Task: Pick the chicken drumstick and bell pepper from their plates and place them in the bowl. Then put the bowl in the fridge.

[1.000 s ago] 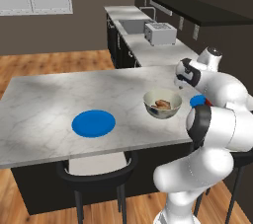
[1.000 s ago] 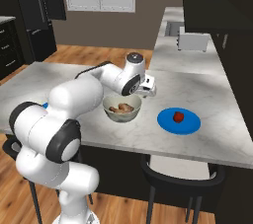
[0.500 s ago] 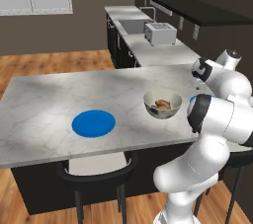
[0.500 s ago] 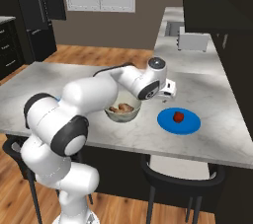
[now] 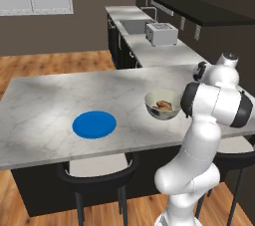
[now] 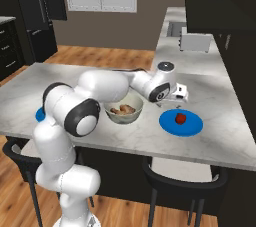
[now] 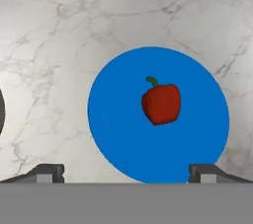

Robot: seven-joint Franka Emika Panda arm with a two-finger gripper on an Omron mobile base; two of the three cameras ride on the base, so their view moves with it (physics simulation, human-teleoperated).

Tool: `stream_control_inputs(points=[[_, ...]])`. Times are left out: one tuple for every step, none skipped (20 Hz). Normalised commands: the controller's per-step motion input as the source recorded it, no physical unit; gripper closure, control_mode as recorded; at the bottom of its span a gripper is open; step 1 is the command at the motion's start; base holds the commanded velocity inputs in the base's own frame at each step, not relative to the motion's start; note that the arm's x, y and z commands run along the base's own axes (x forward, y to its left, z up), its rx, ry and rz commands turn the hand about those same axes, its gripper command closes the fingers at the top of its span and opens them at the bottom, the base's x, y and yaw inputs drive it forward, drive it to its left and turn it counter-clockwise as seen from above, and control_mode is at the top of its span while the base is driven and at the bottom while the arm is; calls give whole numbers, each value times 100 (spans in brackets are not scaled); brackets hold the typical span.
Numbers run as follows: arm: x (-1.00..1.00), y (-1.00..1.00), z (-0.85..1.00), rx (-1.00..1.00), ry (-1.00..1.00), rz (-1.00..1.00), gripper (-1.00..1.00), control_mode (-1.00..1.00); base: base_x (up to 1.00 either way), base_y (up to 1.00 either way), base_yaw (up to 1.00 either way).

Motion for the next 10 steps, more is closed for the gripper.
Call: stream_control_inputs(points=[[29,-37,-38,-2,6,0,-100,-100,0,0,0],[28,-40,-37,-1,7,0,-100,-100,0,0,0],[26,-46,-36,0,8,0,-100,-100,0,0,0],[23,-45,-38,0,10,0,-100,-100,0,0,0],[21,-38,-42,0,12,0,-100,-100,0,0,0],[20,-32,-44,0,13,0,-100,-100,0,0,0],[20,-33,-42,0,10,0,-100,-100,0,0,0],[23,-31,-39,0,9,0,-100,-100,0,0,0],[27,-33,-31,0,5,0,-100,-100,0,0,0],[28,-33,-27,0,5,0,-100,-100,0,0,0]])
